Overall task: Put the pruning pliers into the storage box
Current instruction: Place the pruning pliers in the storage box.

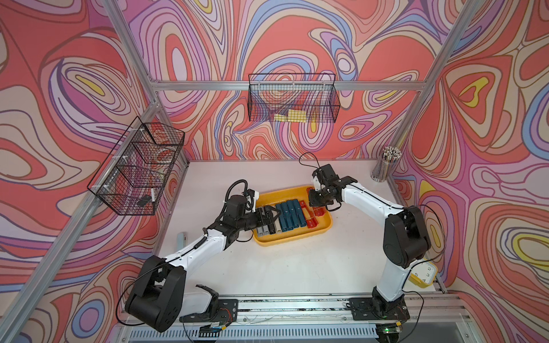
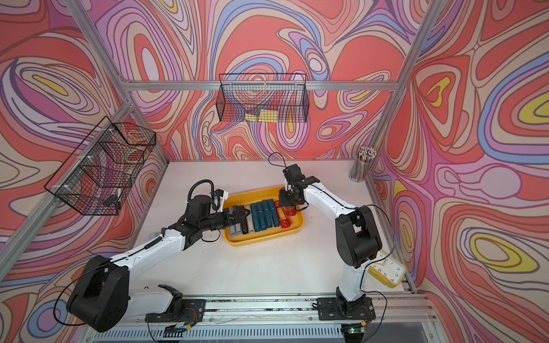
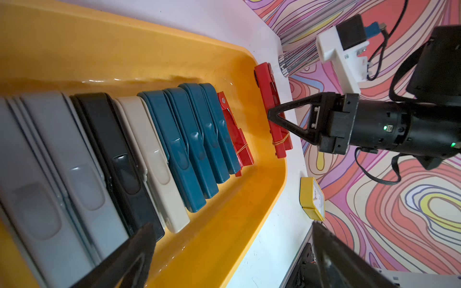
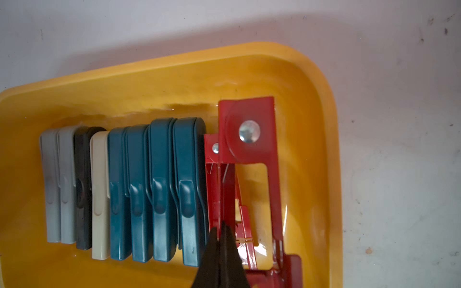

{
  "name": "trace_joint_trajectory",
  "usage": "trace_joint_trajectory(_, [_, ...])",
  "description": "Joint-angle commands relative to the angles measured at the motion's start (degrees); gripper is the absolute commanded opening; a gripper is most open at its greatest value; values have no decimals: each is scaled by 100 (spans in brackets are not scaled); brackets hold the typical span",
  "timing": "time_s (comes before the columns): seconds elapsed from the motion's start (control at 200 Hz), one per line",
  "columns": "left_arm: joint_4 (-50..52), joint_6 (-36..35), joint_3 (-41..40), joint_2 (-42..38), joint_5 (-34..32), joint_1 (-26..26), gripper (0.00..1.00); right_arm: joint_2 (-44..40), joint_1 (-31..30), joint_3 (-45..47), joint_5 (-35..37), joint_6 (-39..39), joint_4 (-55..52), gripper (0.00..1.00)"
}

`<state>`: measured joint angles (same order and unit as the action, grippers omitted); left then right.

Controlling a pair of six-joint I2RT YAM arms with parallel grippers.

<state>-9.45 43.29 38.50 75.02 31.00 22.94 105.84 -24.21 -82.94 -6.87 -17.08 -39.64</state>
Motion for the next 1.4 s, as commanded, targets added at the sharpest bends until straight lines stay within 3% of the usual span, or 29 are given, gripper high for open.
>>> trace_joint_trajectory(0.0, [-145,31,-44,13,-18,19,99,159,-23,-126,74,47,105,0])
trace_joint_trajectory(1.392, [-215,22,-167,-5,-20,25,99,1005,-25,-616,828,266,-44,0])
